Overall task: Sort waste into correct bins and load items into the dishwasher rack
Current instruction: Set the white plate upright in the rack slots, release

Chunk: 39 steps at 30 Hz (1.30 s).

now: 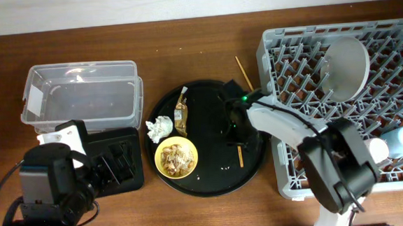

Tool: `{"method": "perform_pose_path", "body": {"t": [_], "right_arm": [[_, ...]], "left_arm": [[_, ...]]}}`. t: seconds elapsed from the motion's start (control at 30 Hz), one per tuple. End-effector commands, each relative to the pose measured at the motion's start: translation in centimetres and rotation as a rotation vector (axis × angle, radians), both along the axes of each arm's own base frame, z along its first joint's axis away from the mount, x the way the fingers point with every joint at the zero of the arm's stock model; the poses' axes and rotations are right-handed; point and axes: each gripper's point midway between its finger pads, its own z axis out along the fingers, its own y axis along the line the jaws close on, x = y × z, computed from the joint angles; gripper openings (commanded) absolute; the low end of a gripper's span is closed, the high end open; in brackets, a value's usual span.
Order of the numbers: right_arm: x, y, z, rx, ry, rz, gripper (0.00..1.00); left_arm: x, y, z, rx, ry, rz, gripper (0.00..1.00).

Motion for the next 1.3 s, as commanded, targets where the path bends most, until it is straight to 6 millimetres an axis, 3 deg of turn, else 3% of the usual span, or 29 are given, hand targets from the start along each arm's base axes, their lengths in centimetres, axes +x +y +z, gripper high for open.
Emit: {"method": "perform_pose_path", "body": {"t": [0.0,0.03,0.1,0.13,0.17,0.2,0.23,0.3,0.33,0.4,0.5,0.6,0.7,0.77,0.8,0.83,0.87,0.93,0.97,1.0,1.03,1.07,1.1,1.17,1.23,1.27], "right_arm": [[-0.6,0.1,-1.4,0.002,0.046,-0.008,0.06],[-0.4,0.1,-0.6,0.011,0.029,-0.008,0.04],[1.0,-0.2,3.7,0.046,-0.084,0.009,0.04],[2.0,-0.5,6.8,0.08,-0.168,0.029,0.04],[3.3,-1.9,11.6,0.122,-0.298,0.025,0.04],[3.9,-3.3,14.4,0.136,-0.38,0.026,0.04],[4.4,-5.0,16.7,0.136,-0.456,0.026,0.04],[5.3,-11.6,20.3,0.041,-0.592,-0.013,0.04],[5.5,-14.4,20.3,0.004,-0.594,-0.039,0.04],[5.7,-17.7,17.3,-0.055,-0.514,-0.023,0.04],[6.3,-18.4,13.7,-0.063,-0.411,0.004,0.04],[6.7,-18.6,13.8,-0.097,-0.423,0.007,0.04],[6.0,-15.2,14.1,0.087,-0.41,0.046,0.04],[5.5,-13.2,13.7,0.114,-0.381,0.053,0.04],[5.3,-12.7,13.3,0.122,-0.363,0.038,0.18],[4.9,-11.9,12.6,0.125,-0.336,0.054,0.43],[5.0,-11.8,12.8,0.12,-0.344,0.059,0.47],[6.4,-9.9,17.2,0.167,-0.464,0.107,0.46],[7.1,-7.5,19.7,0.184,-0.53,0.182,0.32],[7.2,-6.2,20.3,0.187,-0.55,0.235,0.29],[8.0,-4.0,20.3,0.076,-0.591,0.304,0.28],[8.9,-3.6,20.1,0.002,-0.62,0.315,0.3],[10.5,-2.9,19.4,0.005,-0.647,0.312,0.29],[13.7,-2.9,16.2,-0.003,-0.643,0.289,0.29],[15.8,-2.7,10.2,-0.037,-0.541,0.324,0.29],[17.1,-3.3,7.2,-0.096,-0.495,0.331,0.48]], "left_arm": [[0.0,0.2,0.4,0.014,-0.016,0.003,1.0],[0.0,0.2,0.4,0.014,-0.016,0.002,1.0],[0.0,0.2,0.4,0.014,-0.016,0.002,1.0],[0.0,0.2,0.4,0.014,-0.016,0.002,1.0],[0.0,0.2,0.4,0.014,-0.016,0.002,1.0],[0.0,0.2,0.4,0.014,-0.016,0.002,1.0],[0.0,0.2,0.4,0.014,-0.016,0.002,1.0],[0.0,0.2,0.4,0.014,-0.016,0.002,1.0],[0.0,0.2,0.4,0.014,-0.016,0.002,1.0],[0.0,0.2,0.4,0.014,-0.016,0.002,1.0],[0.0,0.2,0.4,0.014,-0.016,0.002,1.0],[0.0,0.2,0.4,0.014,-0.016,0.002,1.0],[0.0,0.2,0.4,0.014,-0.016,0.002,1.0],[0.0,0.2,0.4,0.014,-0.016,0.002,1.0],[0.0,0.2,0.4,0.014,-0.016,0.003,1.0],[0.0,0.2,0.4,0.014,-0.016,0.002,1.0],[0.0,0.2,0.4,0.014,-0.016,0.002,1.0],[0.0,0.3,0.4,0.015,-0.013,0.002,1.0],[-0.2,0.3,0.2,0.016,-0.005,0.002,1.0],[-0.2,0.3,0.2,0.016,0.0,0.002,1.0],[-0.3,0.3,0.0,0.017,0.006,0.002,1.0],[-0.3,0.3,0.0,0.017,0.006,0.002,0.99],[-0.3,0.3,0.0,0.017,0.007,0.002,1.0],[-0.3,0.3,0.0,0.017,0.007,0.002,1.0],[-0.3,0.3,0.0,0.017,0.007,0.002,1.0],[-0.3,0.3,0.0,0.017,0.007,0.002,1.0]]}}
